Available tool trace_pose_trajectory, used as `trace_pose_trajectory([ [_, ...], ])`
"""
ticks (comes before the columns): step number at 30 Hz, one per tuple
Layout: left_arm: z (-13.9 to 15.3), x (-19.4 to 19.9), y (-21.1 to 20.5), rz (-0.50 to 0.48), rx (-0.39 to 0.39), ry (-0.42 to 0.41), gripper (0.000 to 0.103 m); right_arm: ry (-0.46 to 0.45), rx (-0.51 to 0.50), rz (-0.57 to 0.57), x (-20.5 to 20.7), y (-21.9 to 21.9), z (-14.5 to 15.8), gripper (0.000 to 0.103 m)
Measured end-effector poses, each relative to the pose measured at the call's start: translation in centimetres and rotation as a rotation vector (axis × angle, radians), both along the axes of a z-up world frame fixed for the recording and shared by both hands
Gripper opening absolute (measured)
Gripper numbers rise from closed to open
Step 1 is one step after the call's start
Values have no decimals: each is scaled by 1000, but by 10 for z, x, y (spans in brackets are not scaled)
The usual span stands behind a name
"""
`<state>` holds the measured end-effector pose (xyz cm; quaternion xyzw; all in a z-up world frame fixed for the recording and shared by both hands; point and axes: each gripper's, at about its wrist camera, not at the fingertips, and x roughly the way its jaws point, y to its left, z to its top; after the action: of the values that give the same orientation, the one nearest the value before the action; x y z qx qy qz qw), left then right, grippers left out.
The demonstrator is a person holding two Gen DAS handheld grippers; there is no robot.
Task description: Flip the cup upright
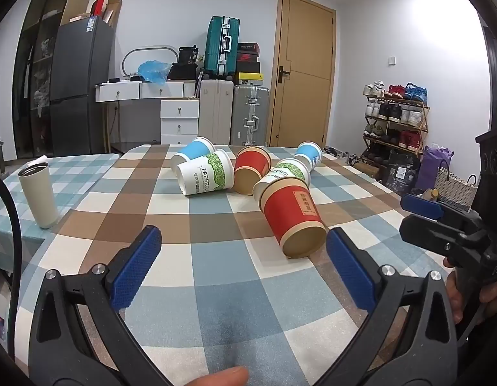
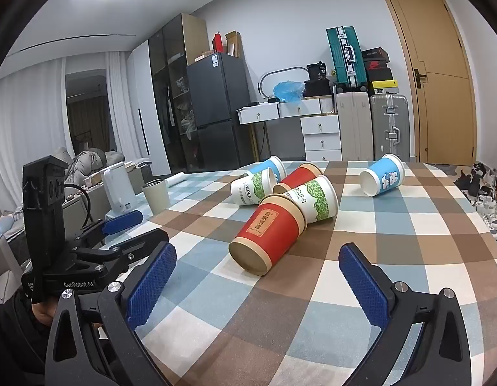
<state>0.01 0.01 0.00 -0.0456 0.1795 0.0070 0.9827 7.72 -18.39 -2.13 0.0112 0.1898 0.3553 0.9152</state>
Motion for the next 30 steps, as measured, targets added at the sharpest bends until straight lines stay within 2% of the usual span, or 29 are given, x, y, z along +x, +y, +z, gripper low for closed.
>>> trace_pose_trajectory([
  [22,-1,-1,-3,-2,10,0,102,3,3,-16,4,-3,-1,103],
  [30,-3,2,-3,-4,-9,9,102,-19,11,-44,4,-3,1,103],
])
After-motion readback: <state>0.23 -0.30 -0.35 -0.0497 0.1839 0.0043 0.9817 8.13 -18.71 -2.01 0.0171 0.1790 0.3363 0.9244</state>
